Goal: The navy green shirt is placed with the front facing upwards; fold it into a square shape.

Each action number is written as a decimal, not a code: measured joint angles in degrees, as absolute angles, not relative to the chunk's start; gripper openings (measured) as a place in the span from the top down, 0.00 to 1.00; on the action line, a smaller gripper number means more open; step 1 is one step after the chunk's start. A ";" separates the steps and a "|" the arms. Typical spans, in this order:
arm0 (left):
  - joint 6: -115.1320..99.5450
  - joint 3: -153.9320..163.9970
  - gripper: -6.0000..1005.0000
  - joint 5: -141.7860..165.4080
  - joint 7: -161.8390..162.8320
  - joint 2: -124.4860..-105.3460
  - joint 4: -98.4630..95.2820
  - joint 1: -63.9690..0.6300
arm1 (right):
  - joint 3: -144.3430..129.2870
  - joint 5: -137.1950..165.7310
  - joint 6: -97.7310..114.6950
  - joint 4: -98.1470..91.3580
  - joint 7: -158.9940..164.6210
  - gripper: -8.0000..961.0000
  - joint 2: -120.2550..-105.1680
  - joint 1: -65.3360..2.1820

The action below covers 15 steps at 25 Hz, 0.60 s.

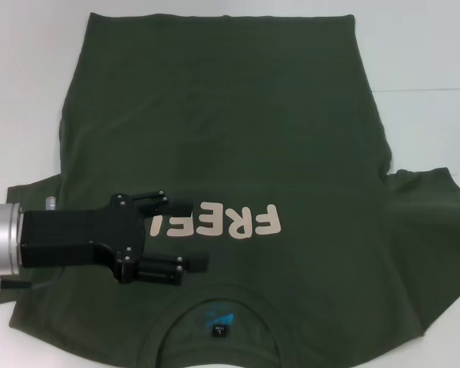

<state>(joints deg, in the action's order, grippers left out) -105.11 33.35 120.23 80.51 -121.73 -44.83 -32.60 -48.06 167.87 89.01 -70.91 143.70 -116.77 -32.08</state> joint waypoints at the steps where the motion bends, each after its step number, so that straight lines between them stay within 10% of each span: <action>1: -105.12 33.34 0.07 120.23 80.51 -121.73 -44.82 -32.61 | -47.77 167.80 88.98 -71.26 143.68 0.96 -116.74 -32.03; 15: -104.77 33.31 0.07 120.23 80.46 -121.72 -44.70 -32.96 | -48.23 153.19 92.38 -74.52 140.78 0.96 -119.53 -35.34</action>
